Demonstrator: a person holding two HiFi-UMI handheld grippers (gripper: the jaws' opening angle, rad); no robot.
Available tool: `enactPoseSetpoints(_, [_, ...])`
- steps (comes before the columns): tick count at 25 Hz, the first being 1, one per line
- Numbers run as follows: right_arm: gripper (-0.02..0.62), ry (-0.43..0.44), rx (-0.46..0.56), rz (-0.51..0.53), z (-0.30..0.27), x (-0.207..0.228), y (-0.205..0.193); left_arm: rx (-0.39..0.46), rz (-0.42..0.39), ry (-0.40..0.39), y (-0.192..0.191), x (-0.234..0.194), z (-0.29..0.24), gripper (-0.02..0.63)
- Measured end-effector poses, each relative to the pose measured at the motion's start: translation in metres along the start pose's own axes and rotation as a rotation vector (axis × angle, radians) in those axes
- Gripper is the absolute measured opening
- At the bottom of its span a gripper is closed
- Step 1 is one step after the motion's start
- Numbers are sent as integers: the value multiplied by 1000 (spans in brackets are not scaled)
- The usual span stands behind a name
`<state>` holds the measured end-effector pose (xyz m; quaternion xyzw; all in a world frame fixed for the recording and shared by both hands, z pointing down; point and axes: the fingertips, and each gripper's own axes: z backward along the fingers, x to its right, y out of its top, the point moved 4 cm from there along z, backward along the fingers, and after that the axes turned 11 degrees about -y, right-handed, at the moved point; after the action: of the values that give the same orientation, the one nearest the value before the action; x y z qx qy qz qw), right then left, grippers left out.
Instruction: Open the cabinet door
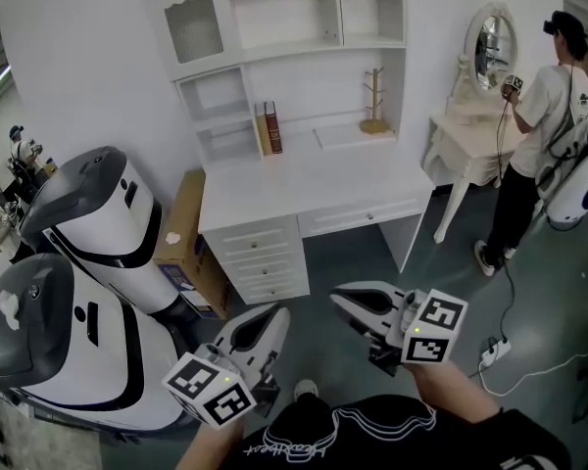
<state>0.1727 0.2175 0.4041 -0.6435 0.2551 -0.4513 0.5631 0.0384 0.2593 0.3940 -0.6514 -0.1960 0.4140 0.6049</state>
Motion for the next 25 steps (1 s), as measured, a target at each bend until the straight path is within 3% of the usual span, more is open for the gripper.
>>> enactPoseSetpoints(11, [5,-81,-53,-68,-74,75,-8,-19,94,-51,7,-109,-41,3])
enactPoseSetpoints(20, [5,-88,-94,-77,-168,119,-5,-21,92,-16,34,-212,-45,3])
enactPoseSetpoints(25, [5,-93,-100,-68,-201,131,0,-17,85,-31,47,-245,-46,3])
